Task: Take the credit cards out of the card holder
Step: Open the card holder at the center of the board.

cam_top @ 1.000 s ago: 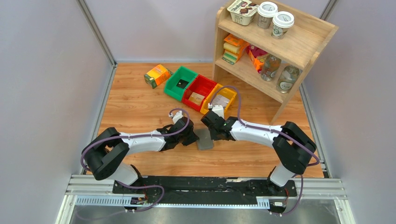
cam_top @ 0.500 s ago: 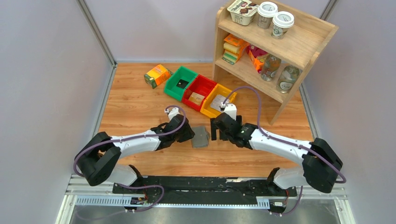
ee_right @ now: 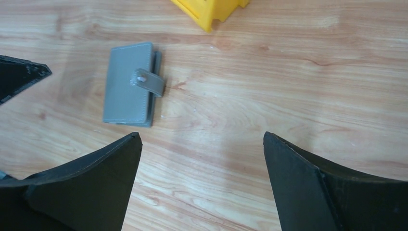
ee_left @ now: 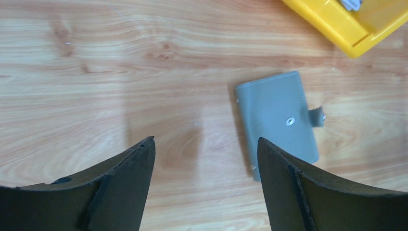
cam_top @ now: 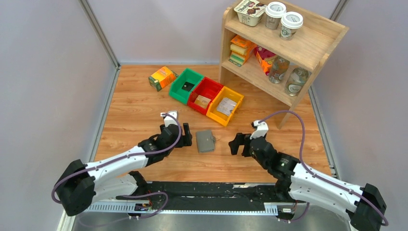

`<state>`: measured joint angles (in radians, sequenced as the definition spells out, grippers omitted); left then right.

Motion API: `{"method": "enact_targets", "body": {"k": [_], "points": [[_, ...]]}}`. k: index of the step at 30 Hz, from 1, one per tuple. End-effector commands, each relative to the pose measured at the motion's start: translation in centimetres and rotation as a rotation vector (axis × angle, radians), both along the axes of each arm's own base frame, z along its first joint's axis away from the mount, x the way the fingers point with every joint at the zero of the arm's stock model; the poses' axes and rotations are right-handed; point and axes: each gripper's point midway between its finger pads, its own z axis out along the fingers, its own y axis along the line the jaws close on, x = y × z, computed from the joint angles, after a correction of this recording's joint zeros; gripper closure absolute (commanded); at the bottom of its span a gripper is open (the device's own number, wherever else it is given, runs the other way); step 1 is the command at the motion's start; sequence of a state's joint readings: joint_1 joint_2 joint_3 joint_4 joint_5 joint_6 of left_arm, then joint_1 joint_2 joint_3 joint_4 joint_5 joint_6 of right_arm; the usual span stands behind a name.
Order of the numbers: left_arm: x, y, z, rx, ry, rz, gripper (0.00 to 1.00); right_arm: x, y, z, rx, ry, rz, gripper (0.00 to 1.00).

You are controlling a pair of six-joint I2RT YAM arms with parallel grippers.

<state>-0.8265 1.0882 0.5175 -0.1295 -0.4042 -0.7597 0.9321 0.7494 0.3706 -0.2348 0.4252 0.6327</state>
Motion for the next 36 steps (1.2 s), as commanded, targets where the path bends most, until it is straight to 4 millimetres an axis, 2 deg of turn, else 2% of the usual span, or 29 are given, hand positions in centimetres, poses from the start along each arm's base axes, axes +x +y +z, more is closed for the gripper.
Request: {"method": "enact_targets", "body": {"k": [1,2,3,4,5,7,10,17,22,25,29,31,33,35,36], "points": [[-0.8,2.6,0.1,0.085,-0.104,0.004,0.16,-0.4,2.2,2.8,0.138,-0.106,0.085,0.0],[-1.0,2.7,0.6,0.051,-0.123,0.007,0.16,-0.8,2.9,3.2,0.148,-0.129,0.133,0.0],[-1.5,3.1,-0.2,0.038,-0.117,0.015,0.16,-1.2,3.5,3.6,0.151,-0.152,0.166,0.0],[-1.7,3.0,0.4,0.003,-0.134,0.016,0.16,-1.6,3.9,3.8,0.143,-0.168,0.179,0.0],[-2.2,3.3,-0.1,-0.005,-0.129,0.02,0.16,-1.7,3.9,4.0,0.125,-0.185,0.171,0.0],[-2.7,3.3,0.0,-0.021,-0.147,0.016,0.16,-2.4,3.8,4.4,0.092,-0.215,0.144,0.0],[-2.6,3.6,0.9,0.019,-0.19,0.028,0.16,-1.7,3.2,5.2,0.033,-0.264,0.072,0.0],[0.6,3.8,3.5,0.237,-0.364,-0.006,0.14,1.3,3.3,6.5,-0.146,-0.416,-0.003,0.0],[0.6,3.8,2.5,0.234,-0.355,0.0,0.13,2.8,4.4,3.9,-0.274,-0.352,-0.03,0.0],[0.4,4.2,2.7,0.216,-0.359,0.02,0.12,3.5,6.4,3.2,-0.371,-0.31,0.011,0.0],[-0.1,3.1,2.9,0.164,-0.386,-0.05,0.12,3.5,9.4,3.2,-0.276,-0.26,0.114,0.0],[0.0,3.8,2.8,0.16,-0.39,-0.014,0.12,3.8,9.8,3.1,-0.229,-0.202,0.123,0.0],[0.0,4.8,2.6,0.169,-0.38,0.039,0.11,4.1,9.5,2.3,-0.267,-0.141,0.109,0.0],[0.0,5.7,2.5,0.157,-0.369,0.111,0.0,4.1,9.8,1.7,-0.275,-0.084,0.113,0.0],[-0.1,6.6,2.2,0.18,-0.358,0.151,0.0,4.2,10.0,1.4,-0.26,-0.053,0.108,0.01]]}}
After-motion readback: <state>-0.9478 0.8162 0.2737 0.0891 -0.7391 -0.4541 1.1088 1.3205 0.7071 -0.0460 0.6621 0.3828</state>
